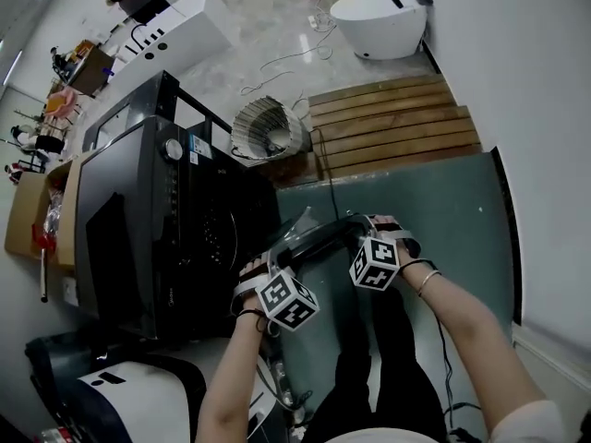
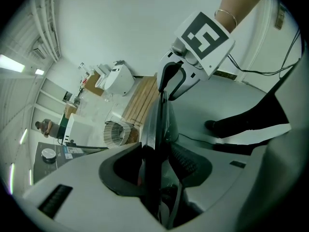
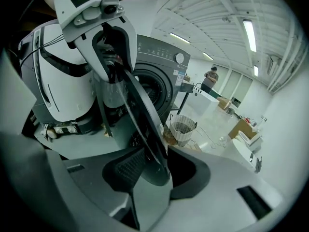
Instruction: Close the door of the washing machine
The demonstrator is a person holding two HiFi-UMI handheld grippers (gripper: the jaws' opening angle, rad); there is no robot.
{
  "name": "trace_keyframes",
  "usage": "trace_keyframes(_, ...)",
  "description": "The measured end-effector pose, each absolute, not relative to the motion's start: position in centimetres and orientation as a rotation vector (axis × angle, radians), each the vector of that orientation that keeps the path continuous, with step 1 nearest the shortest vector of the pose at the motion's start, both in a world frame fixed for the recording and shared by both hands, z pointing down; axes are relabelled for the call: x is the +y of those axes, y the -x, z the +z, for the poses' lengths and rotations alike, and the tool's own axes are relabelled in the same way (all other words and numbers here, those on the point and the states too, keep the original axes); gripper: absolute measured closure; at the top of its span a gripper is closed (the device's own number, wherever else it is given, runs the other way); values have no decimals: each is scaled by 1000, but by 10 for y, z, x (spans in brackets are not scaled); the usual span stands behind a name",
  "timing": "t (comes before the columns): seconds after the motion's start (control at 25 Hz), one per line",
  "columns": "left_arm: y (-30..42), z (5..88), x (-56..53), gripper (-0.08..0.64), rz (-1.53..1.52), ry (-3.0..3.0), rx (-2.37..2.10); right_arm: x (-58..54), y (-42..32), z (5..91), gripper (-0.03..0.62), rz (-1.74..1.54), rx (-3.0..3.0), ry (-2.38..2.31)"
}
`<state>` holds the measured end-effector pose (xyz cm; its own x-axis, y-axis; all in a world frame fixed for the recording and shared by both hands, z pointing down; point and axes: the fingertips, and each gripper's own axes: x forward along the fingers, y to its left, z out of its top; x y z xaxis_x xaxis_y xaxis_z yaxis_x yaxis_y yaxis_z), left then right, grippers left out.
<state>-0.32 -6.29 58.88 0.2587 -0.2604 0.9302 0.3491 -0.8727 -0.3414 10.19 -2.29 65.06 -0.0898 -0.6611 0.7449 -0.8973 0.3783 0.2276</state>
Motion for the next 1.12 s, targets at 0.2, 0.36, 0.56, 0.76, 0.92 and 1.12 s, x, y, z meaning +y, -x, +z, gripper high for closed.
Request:
trace_keyframes(0.2,-5,588,-82,367,-1680,2072,25,-48,-112,650,453,310,-1860,-1288)
trace_keyframes(0.36,-12,588,-100,365,-1707,2090,80,-70,-120,650,456,269,-1879,-1235)
trace_keyframes(0.56,-17,587,-121,365,-1734,2106,131,-97,-126,649,459,229,-1890,-1167)
trace_keyframes(0.76,-20,588,-143,364,-1752,2126,197,-125,-130,651,459,193,-1906,-1114)
trace_keyframes(0.92,-22,588,-161,364,-1764,2146,226,-148,-132,651,456,184,-1917,-1115)
trace_keyframes(1.12,-21,587,-187,362,-1756,2183,261,-181,-132,650,454,155,-1928,-1090)
